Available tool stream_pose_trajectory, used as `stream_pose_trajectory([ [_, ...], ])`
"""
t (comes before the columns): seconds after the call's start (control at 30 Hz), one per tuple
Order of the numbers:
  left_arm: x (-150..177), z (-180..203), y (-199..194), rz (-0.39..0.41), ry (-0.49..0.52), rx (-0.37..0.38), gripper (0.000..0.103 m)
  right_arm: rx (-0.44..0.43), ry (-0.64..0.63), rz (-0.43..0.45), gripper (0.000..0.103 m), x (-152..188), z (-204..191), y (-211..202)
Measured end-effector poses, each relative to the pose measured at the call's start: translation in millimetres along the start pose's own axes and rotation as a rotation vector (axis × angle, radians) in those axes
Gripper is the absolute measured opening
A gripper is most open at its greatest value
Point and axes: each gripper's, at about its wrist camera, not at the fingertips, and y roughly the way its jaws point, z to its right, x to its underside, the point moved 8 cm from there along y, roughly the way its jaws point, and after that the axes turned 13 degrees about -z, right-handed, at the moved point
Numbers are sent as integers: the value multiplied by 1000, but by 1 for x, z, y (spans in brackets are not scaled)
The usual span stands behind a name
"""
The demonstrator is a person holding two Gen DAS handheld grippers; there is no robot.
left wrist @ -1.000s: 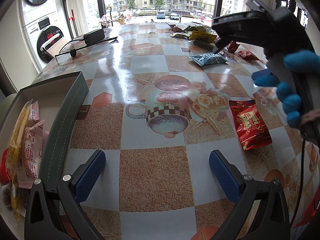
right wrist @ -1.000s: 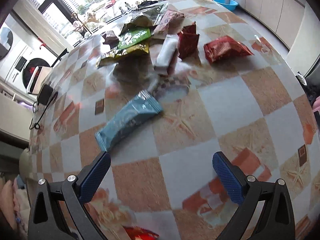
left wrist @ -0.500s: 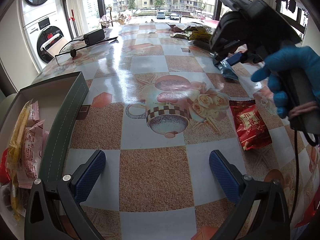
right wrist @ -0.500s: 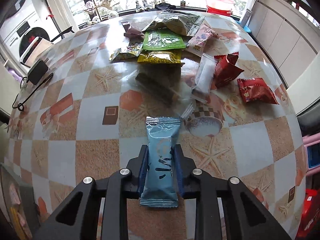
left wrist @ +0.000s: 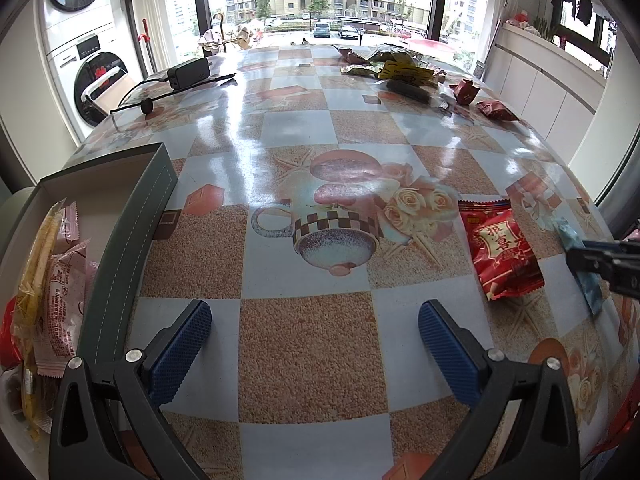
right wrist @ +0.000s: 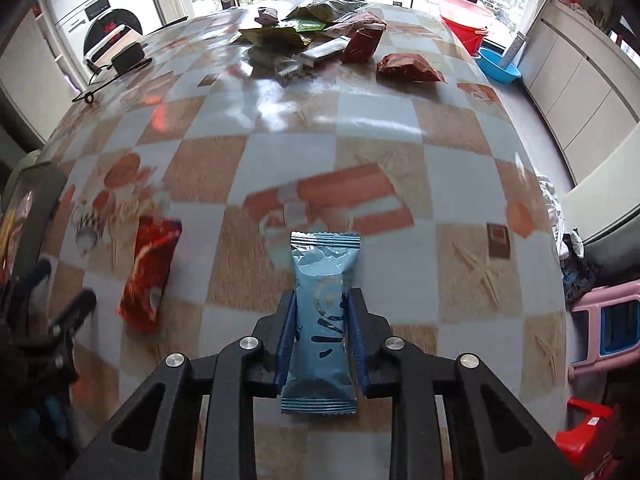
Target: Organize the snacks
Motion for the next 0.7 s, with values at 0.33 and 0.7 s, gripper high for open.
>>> stream_pose_trajectory([
  [0.33,-10,33,-26,-93,-72,178,103,-45,25,73,86,23,18,-13],
  [0.7,-45,93,10,-212,-42,107,103,-69,34,59,86,36,28,-7],
])
